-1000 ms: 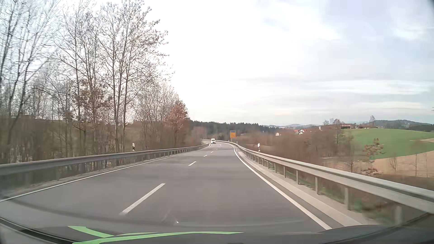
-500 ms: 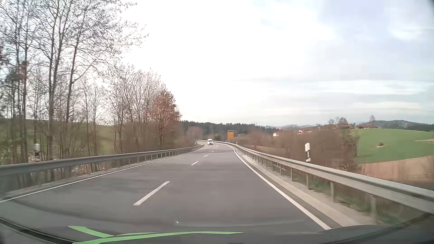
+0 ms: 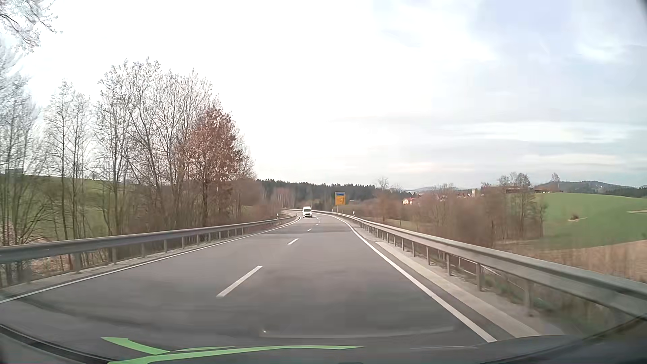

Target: Follow the waypoints while adhering to traffic rules and regulations

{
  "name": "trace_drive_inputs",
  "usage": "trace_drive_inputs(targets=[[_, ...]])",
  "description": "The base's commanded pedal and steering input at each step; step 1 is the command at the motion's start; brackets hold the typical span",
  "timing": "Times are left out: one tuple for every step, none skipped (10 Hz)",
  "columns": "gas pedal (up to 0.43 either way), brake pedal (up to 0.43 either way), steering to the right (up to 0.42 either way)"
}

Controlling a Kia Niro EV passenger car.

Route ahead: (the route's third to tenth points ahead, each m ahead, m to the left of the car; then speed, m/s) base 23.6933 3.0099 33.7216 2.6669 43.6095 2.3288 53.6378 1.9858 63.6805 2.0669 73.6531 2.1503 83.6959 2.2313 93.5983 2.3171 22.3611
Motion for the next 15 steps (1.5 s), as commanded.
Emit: trace_drive_inputs(targets=[[0.0, 0.0, 0.009], [0.0, 0.0, 0.009], [0.0, 0.0, 0.009], [0.0, 0.0, 0.007], [0.0, 0.0, 0.006], [0.0, 0.0, 0.006], [0.0, 0.0, 0.006], [0.0, 0.0, 0.005], [0.0, 0.0, 0.005], [0.0, 0.0, 0.005], [0.0, 0.0, 0.005], [0.0, 0.0, 0.004], [0.0, 0.0, 0.003], [0.0, 0.0, 0.003], [0.0, 0.0, 0.002]])
